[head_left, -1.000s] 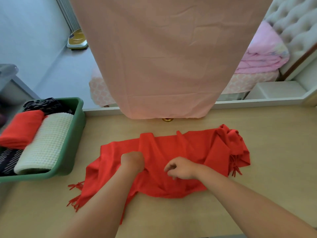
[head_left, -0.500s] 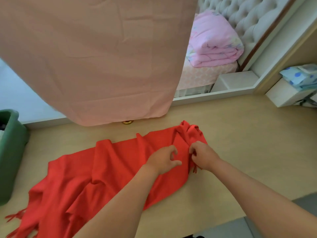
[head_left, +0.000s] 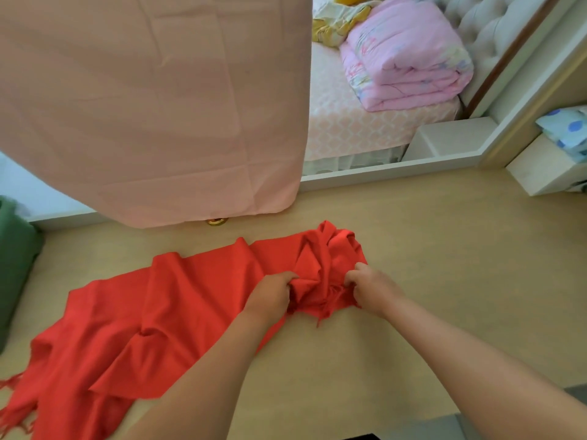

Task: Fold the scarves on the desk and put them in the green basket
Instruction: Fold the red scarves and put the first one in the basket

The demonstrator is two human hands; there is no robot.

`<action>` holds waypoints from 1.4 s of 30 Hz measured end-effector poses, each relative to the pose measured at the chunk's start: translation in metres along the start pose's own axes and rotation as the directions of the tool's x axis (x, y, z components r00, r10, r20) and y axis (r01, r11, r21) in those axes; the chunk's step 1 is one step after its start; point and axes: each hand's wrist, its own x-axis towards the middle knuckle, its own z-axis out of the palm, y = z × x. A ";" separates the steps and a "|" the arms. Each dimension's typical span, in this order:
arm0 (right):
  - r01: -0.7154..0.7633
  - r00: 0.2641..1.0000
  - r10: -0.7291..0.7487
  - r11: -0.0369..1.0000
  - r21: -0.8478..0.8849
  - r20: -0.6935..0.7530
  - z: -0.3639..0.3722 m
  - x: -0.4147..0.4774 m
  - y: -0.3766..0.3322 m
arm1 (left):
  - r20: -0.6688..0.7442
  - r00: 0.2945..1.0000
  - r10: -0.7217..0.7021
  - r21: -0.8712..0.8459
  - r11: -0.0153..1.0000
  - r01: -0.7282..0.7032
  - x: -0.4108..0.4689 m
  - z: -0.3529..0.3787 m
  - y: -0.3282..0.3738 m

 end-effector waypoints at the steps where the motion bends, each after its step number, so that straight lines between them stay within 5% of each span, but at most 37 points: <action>1: -0.026 0.997 0.026 1.000 -0.001 -0.067 -0.007 0.000 0.001 | -0.060 0.998 -0.004 -0.032 1.000 0.002 0.000 -0.007 0.000; 6: -0.281 0.908 0.184 0.933 -0.224 -0.376 -0.051 0.002 0.005 | -0.339 0.916 -0.216 -0.213 0.966 0.149 -0.012 -0.045 -0.006; 9: -0.423 0.851 0.254 0.850 -0.314 -0.460 -0.066 0.005 0.001 | -0.277 0.911 -0.305 0.017 0.946 0.323 -0.018 -0.058 -0.026; 11: -0.359 0.855 0.187 0.886 -0.293 -0.483 -0.064 0.005 -0.012 | -0.190 0.914 -0.358 0.310 0.862 0.402 -0.024 -0.061 -0.032; 13: -0.137 0.888 0.039 0.974 -0.182 -0.458 -0.051 0.002 -0.029 | -0.162 0.955 -0.248 0.448 0.844 0.295 -0.027 -0.058 -0.032; 16: 0.161 0.980 -0.155 0.986 0.038 -0.128 -0.018 -0.008 -0.060 | 0.018 0.999 0.031 0.400 0.916 -0.036 -0.028 -0.042 -0.030; 19: 0.192 0.978 -0.176 0.969 -0.154 0.112 0.018 -0.015 -0.075 | 0.202 0.979 0.016 0.447 0.888 -0.107 -0.027 -0.021 -0.036; 21: 0.189 0.981 -0.165 0.929 -0.317 0.101 0.038 -0.016 -0.071 | 0.193 0.981 0.011 0.481 0.870 -0.105 -0.025 -0.014 -0.041; 24: 0.132 0.988 -0.151 0.947 -0.294 -0.042 0.049 -0.020 -0.055 | 0.123 0.988 0.091 0.377 0.917 -0.132 -0.020 -0.013 -0.043; 28: -0.041 0.982 0.063 0.991 0.126 -0.176 0.022 -0.034 -0.046 | -0.047 0.977 0.206 0.036 0.978 -0.205 -0.017 -0.018 -0.032; 30: -0.095 0.956 0.153 0.968 0.231 -0.248 -0.002 -0.036 -0.044 | -0.001 0.984 0.178 -0.081 0.981 -0.177 -0.014 -0.021 -0.016; 33: -0.091 0.953 0.147 0.973 0.214 -0.265 -0.038 -0.044 -0.040 | 0.179 0.970 0.167 -0.030 0.986 -0.164 -0.008 -0.030 0.018; 36: -0.126 0.985 0.133 0.990 0.060 -0.111 -0.060 -0.056 -0.035 | 0.592 0.804 0.059 0.029 0.995 -0.094 -0.009 -0.030 0.049; 38: -0.201 0.954 0.188 0.979 0.034 0.236 -0.065 -0.063 -0.036 | 0.852 0.513 -0.106 0.090 0.994 0.057 -0.013 -0.024 0.063; 39: -0.264 0.876 0.222 0.964 0.040 0.427 -0.064 -0.065 -0.036 | 0.893 0.424 -0.149 0.121 0.988 0.092 -0.012 -0.018 0.066; 40: -0.332 0.794 0.251 0.942 0.048 0.554 -0.062 -0.066 -0.035 | 0.890 0.429 -0.158 0.121 0.986 0.111 -0.010 -0.013 0.068; 41: -0.368 0.767 0.267 0.928 0.059 0.583 -0.058 -0.065 -0.031 | 0.846 0.517 -0.131 0.081 0.990 0.118 -0.007 -0.007 0.068; 42: -0.358 0.816 0.275 0.931 0.072 0.509 -0.054 -0.062 -0.026 | 0.752 0.654 -0.083 0.022 0.995 0.101 -0.003 -0.002 0.067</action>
